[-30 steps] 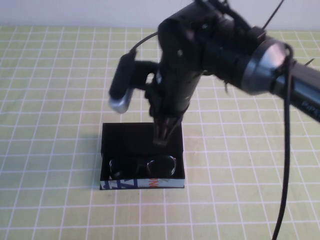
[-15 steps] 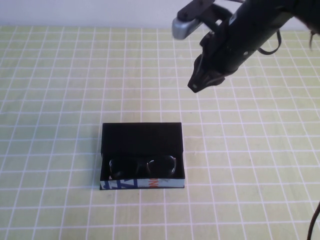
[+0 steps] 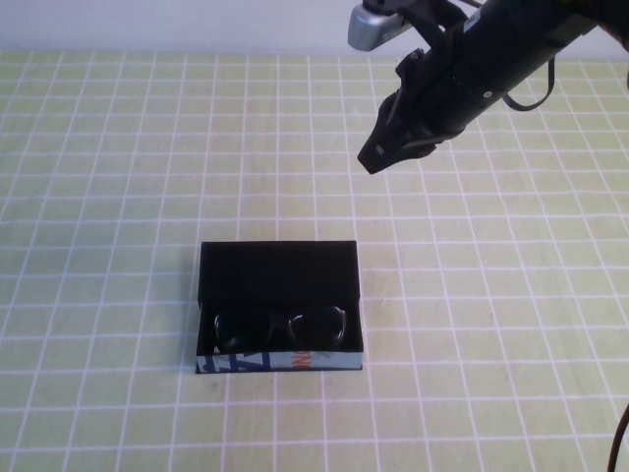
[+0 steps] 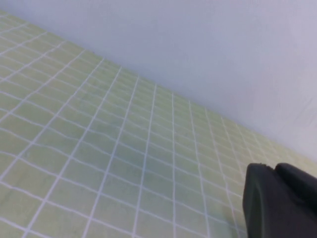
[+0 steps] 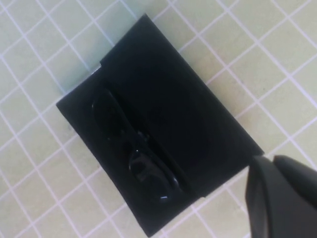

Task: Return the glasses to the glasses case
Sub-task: Close the glasses case

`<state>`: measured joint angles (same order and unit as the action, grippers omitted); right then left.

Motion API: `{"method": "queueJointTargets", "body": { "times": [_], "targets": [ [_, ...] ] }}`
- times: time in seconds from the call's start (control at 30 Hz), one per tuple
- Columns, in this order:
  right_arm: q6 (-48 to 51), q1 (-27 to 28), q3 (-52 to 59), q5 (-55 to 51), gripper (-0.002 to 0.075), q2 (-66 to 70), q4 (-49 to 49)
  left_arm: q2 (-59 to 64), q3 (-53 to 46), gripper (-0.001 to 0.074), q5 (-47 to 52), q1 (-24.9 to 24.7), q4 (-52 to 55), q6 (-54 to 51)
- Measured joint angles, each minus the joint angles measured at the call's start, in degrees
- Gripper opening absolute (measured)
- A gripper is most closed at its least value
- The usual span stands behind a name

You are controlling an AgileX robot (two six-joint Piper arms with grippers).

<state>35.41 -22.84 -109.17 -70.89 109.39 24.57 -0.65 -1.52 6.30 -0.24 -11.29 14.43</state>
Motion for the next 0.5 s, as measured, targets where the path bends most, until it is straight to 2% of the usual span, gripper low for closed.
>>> {"method": "queueJointTargets", "body": {
  "times": [0.1,0.23,0.37,0.5],
  "targets": [
    [0.00,0.00,0.00,0.00,-0.0011,0.11,0.75,0.00,0.10,-0.0002,0.05,-0.13,-1.89,3.13],
    [0.00,0.00,0.00,0.00,-0.0011,0.58,2.95,3.84,5.26,-0.0002,6.87,-2.13,-3.61,3.95],
    [0.00,0.00,0.00,0.00,-0.0011,1.29,4.50,14.50,14.13,-0.0002,16.56,-5.50,-4.24,1.07],
    [0.00,0.00,0.00,0.00,-0.0011,1.42,4.74,27.25,21.39,-0.0002,25.54,-9.71,-8.04,-7.00]
  ]
}}
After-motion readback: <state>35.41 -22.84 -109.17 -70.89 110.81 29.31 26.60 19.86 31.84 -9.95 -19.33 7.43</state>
